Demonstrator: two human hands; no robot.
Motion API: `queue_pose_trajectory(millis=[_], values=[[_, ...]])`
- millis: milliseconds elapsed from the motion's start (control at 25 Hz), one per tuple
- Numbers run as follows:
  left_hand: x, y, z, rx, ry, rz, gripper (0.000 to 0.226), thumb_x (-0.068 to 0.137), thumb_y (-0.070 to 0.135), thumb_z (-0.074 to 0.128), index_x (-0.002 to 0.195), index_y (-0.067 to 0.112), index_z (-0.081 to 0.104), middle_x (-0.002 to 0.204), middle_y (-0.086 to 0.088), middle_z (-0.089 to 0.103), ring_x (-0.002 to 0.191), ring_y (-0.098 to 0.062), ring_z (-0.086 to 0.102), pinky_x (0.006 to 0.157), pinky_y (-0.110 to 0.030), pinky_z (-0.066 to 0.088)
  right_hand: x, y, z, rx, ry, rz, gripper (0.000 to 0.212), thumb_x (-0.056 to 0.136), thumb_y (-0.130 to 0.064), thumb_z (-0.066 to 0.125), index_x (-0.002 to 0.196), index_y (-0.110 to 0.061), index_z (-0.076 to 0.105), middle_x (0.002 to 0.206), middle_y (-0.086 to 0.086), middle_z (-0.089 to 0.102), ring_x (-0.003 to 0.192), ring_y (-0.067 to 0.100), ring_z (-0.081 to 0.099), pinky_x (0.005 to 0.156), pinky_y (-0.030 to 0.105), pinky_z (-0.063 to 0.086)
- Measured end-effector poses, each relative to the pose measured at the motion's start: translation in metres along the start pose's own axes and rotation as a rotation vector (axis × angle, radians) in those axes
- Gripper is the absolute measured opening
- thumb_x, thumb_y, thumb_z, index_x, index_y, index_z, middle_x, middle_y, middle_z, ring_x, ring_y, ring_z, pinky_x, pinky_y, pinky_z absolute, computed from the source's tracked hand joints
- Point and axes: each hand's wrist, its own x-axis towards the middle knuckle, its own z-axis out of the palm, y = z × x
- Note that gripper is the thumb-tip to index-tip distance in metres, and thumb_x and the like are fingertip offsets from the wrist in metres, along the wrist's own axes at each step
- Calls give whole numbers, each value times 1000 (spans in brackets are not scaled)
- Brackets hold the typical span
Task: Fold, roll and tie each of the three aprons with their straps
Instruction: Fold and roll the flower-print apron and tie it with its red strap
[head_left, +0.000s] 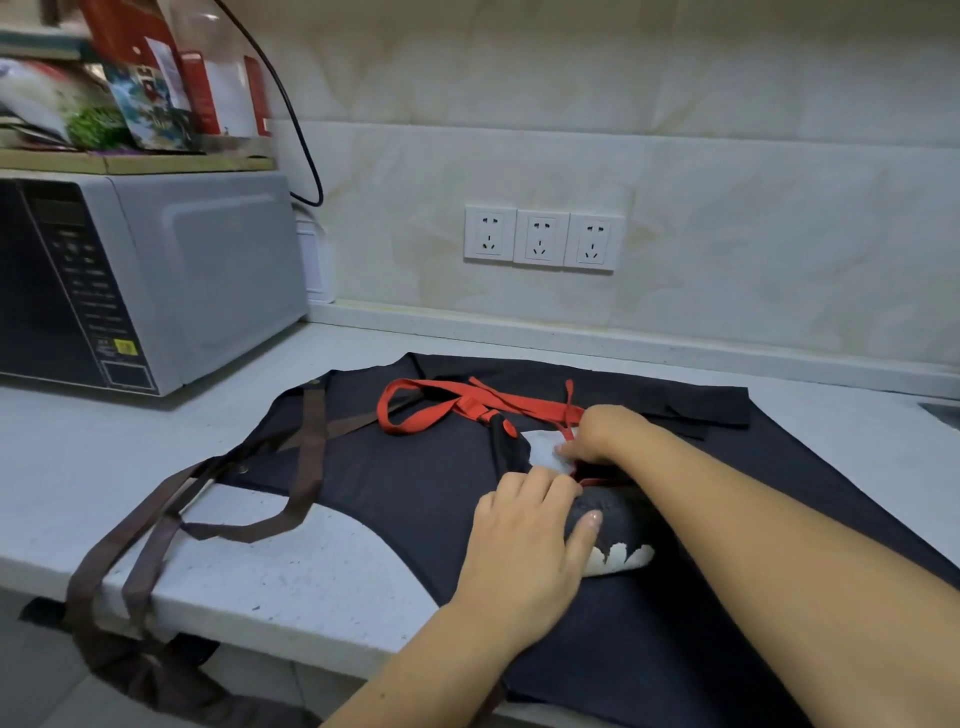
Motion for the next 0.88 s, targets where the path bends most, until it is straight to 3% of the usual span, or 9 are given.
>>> queue_pose_trajectory(millis=[80, 200, 240, 320, 400, 440, 720, 800, 880], values=[[2, 1, -2, 12, -1, 5, 44, 91, 53, 25, 108, 27, 55, 109, 14, 54, 98, -15, 47, 84, -32, 39, 6, 5, 0, 34, -46, 32, 55, 88, -48, 60, 128, -11, 56, 128, 7, 57, 115, 25, 57, 92, 33, 46], [7, 0, -6, 4, -27, 13, 42, 89, 53, 26, 103, 26, 55, 103, 14, 55, 95, -13, 46, 85, -33, 39, 8, 6, 2, 76, 12, -76, 25, 88, -36, 61, 98, -13, 63, 114, 6, 59, 98, 22, 55, 85, 29, 45], [8, 0, -6, -36, -47, 5, 41, 88, 53, 27, 101, 25, 55, 101, 13, 54, 94, -13, 44, 86, -33, 39, 9, 5, 3, 160, 123, -144, 19, 88, -33, 62, 89, -15, 63, 105, 4, 60, 94, 20, 52, 83, 28, 45], [11, -1, -8, -154, -65, -15, 37, 89, 51, 33, 99, 23, 55, 96, 12, 53, 94, -12, 42, 87, -33, 41, 0, 4, -1, 567, 273, -302, 15, 87, -29, 67, 83, -15, 66, 83, -4, 60, 82, 14, 53, 72, 25, 45], [12, -2, -7, -232, -65, -33, 27, 93, 45, 44, 101, 23, 57, 97, 11, 53, 97, -11, 42, 88, -29, 40, -16, 4, -11, 984, 179, -442, 13, 87, -23, 70, 80, -13, 67, 70, -7, 66, 63, 8, 53, 57, 19, 41], [12, -3, -6, -259, -63, -42, 23, 94, 42, 49, 103, 23, 57, 99, 12, 53, 98, -10, 42, 89, -27, 40, -24, 4, -13, 1066, 113, -487, 11, 87, -21, 70, 80, -13, 67, 69, -6, 69, 58, 7, 52, 52, 17, 39], [4, -2, 2, -431, -37, -151, 24, 86, 48, 58, 106, 34, 56, 127, 16, 24, 112, -6, 38, 97, -23, 38, -48, 19, -3, 1324, 20, -595, 8, 85, -10, 70, 85, -2, 71, 75, 8, 70, 60, 12, 58, 54, 20, 46], [5, -2, 0, -421, -94, -163, 35, 90, 45, 58, 123, 34, 53, 134, 18, 26, 115, -3, 31, 96, -19, 30, -52, 22, -3, 1332, -48, -615, 9, 87, -12, 68, 83, -5, 71, 77, 10, 69, 62, 14, 59, 55, 21, 47], [6, -4, -2, -425, -97, -171, 43, 92, 43, 58, 131, 28, 48, 127, 16, 36, 113, -4, 31, 94, -18, 29, -57, 24, -5, 1351, -92, -587, 25, 95, -24, 59, 85, -4, 70, 73, 11, 68, 59, 15, 58, 54, 22, 47]])
